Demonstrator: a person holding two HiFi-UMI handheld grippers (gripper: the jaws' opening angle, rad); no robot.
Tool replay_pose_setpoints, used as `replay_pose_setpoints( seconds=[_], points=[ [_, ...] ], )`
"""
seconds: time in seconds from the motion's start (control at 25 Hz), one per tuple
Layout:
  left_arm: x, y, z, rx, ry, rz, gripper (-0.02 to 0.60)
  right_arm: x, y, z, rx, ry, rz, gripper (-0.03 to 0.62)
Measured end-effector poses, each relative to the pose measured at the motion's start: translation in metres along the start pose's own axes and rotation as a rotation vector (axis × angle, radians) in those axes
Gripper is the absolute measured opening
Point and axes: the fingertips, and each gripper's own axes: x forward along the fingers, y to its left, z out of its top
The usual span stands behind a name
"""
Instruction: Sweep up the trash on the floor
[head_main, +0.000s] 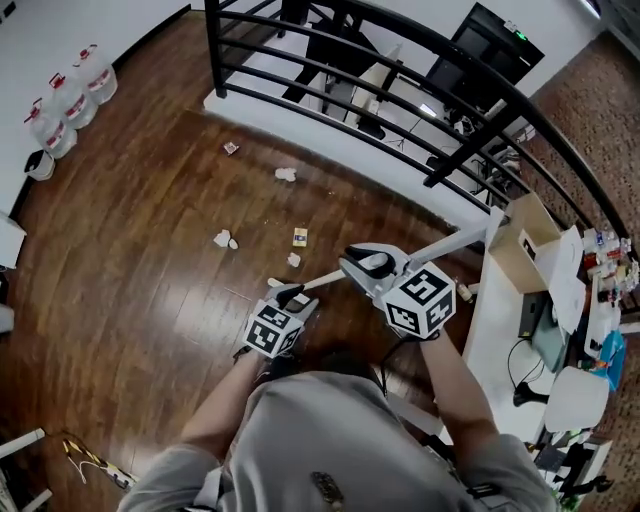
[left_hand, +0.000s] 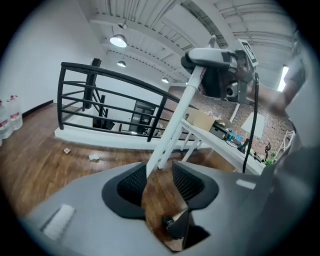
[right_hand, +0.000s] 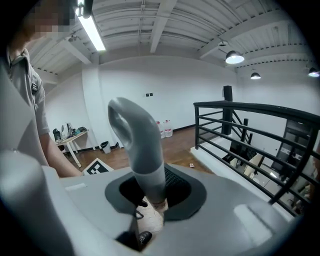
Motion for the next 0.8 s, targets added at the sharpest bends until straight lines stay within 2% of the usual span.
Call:
replay_pose_setpoints(
  seconds=[0.12, 0.32, 0.36, 0.4, 0.56, 0.8],
  points=[
    [0.010, 0.027, 0.017, 0.014, -0.022, 0.030, 0.174, 0.021, 0.005, 0.027, -0.012, -0.017, 0.039, 0.067],
    [0.036, 0.066, 0.051, 0.067, -0.041, 0.068, 0.187, 0.036, -0.009, 0.064, 0.010, -0.059, 0.076, 0.067],
    [0.041, 0.072, 0.057, 0.088, -0.043, 0.069, 0.178, 0.037, -0.014, 0.068, 0.015, -0.070, 0.080, 0.067],
    [0.047, 0.077, 0.062, 0.111, -0.038, 0.063, 0.126, 0.039, -0.021, 0.071, 0.020, -0.082, 0.082, 0.067],
    [0.074, 0.075, 0.073, 0.172, 0.017, -0.002, 0.129, 0.033, -0.057, 0.069, 0.051, -0.107, 0.067, 0.067],
    [0.147, 0.060, 0.089, 0.240, 0.112, -0.135, 0.130, 0.002, -0.134, 0.042, 0.165, -0.144, -0.058, 0.069]
  ],
)
